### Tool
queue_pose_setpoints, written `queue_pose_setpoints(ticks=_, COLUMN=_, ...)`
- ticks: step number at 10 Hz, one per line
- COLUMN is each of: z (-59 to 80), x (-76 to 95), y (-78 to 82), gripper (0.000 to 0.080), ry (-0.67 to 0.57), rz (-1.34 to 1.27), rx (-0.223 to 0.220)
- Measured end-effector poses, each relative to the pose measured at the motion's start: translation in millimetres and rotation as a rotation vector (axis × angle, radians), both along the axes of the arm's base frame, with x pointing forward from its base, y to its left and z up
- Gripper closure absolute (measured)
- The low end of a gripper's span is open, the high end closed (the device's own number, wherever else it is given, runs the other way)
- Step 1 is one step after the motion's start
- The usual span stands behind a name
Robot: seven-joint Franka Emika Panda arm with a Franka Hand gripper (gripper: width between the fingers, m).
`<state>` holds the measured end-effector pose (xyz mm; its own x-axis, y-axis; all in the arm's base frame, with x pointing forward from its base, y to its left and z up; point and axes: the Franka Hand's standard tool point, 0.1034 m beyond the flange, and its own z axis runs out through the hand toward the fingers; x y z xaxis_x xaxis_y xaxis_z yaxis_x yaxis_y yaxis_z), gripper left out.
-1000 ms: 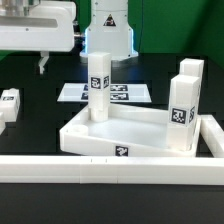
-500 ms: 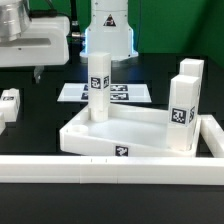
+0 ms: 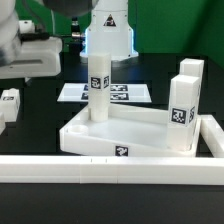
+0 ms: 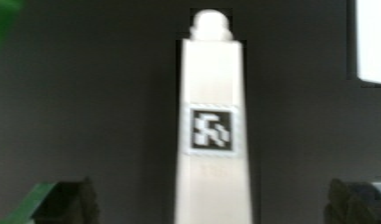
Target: Assemble desk
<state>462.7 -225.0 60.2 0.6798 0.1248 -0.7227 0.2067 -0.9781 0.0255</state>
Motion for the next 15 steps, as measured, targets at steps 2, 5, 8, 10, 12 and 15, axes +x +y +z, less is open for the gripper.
queue_pose_setpoints(ticks=2, z=-1.3, x=-5.6, y=1.6, gripper=0.0151, ry=0.091, rz=-0.011, rx=-0.011)
queue_pose_setpoints(ticks=5, z=-6.8, x=-4.9, y=-2.9, gripper=0.0151, ry=0.096, rz=-0.011, rx=-0.015)
queue_pose_setpoints(ticks=8, z=-17.1, x=-10.0, y=-1.6, gripper=0.0151, ry=0.11, rz=-0.01, rx=-0.013)
queue_pose_setpoints(ticks=10, z=-19.7, x=-11.0, y=2.0, gripper=0.0151, ry=0.115, rz=-0.006, rx=-0.007)
queue_pose_setpoints(ticks=12, z=-19.6, x=-10.4, y=7.4, gripper=0.0151, ry=0.13, rz=-0.003, rx=0.0)
queue_pose_setpoints(ticks=15, z=-16.6, x=-9.9, y=5.7, gripper=0.0151, ry=0.164, rz=-0.015, rx=-0.007)
